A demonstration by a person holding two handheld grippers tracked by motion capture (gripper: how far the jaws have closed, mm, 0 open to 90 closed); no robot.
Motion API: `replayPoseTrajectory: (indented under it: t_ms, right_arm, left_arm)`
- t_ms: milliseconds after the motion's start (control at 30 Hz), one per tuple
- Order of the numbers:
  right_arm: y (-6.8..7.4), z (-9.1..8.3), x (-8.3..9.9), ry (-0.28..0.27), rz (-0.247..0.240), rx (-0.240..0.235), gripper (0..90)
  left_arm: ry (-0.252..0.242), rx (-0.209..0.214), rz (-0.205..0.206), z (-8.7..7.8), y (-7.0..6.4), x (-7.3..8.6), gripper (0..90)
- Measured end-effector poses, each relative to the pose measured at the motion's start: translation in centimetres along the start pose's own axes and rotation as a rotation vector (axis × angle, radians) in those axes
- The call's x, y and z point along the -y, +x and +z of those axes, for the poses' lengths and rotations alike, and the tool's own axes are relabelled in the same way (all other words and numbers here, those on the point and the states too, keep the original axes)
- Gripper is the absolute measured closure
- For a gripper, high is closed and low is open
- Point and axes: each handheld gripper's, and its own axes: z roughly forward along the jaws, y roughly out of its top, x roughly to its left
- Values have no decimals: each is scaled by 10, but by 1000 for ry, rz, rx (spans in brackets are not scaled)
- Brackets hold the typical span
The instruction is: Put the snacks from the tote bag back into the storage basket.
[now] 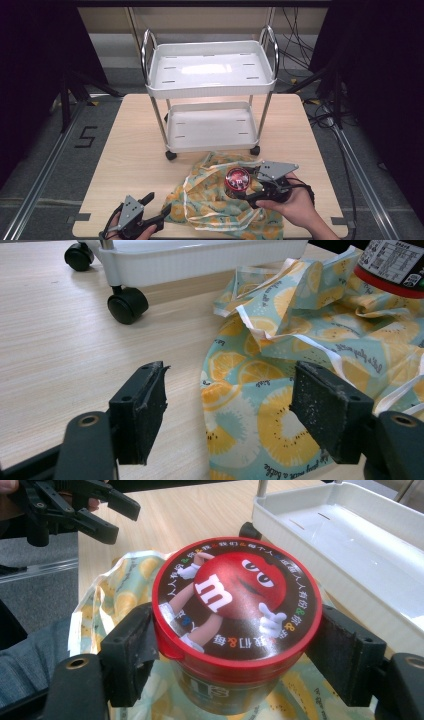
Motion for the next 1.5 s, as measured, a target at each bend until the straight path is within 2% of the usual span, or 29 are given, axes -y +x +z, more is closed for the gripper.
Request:
replayPoseTrajectory:
  t_ms: [67, 233, 267, 333, 600, 733, 767, 867, 1067, 1233, 1267, 1333, 1500]
  right_arm:
    - [-1, 1, 0, -5, 2, 8, 261]
    - [-2, 2, -2, -2, 1, 9, 261]
    - [-3, 3, -2, -11, -16, 13, 261]
    - [-2, 4, -3, -5, 2, 12, 261]
    - [-2, 5, -7, -11, -15, 6, 261]
    - [-2, 6, -8, -16, -12, 22, 261]
    - [-1, 6, -9, -18, 5, 18, 261]
    - [-1, 8, -9, -14, 9, 7, 261]
    - [-1, 10, -12, -9, 3, -1, 261]
    - [-1, 11, -15, -22, -4, 12, 261]
    - [1, 12, -15, -23, 17, 7, 261]
    - [0, 12, -17, -14, 0, -4, 261]
    - [0, 15, -19, -19, -1, -5, 261]
  left_arm:
    - [2, 1, -6, 0, 0, 0, 296]
    - [2, 8, 7, 0, 0, 0, 296]
    - [2, 8, 7, 0, 0, 0, 296]
    - [3, 7, 5, 0, 0, 0, 296]
    - [3, 5, 5, 0, 0, 0, 296]
    - [3, 8, 7, 0, 0, 0, 296]
    - [3, 8, 6, 0, 0, 0, 296]
    - [3, 5, 4, 0, 0, 0, 296]
    - [3, 3, 4, 0, 0, 0, 296]
    - [-4, 8, 1, 0, 0, 0, 296]
    - [-3, 8, 3, 0, 0, 0, 296]
    - [-3, 7, 2, 0, 0, 0, 296]
    - [-5, 9, 2, 0, 1, 0, 296]
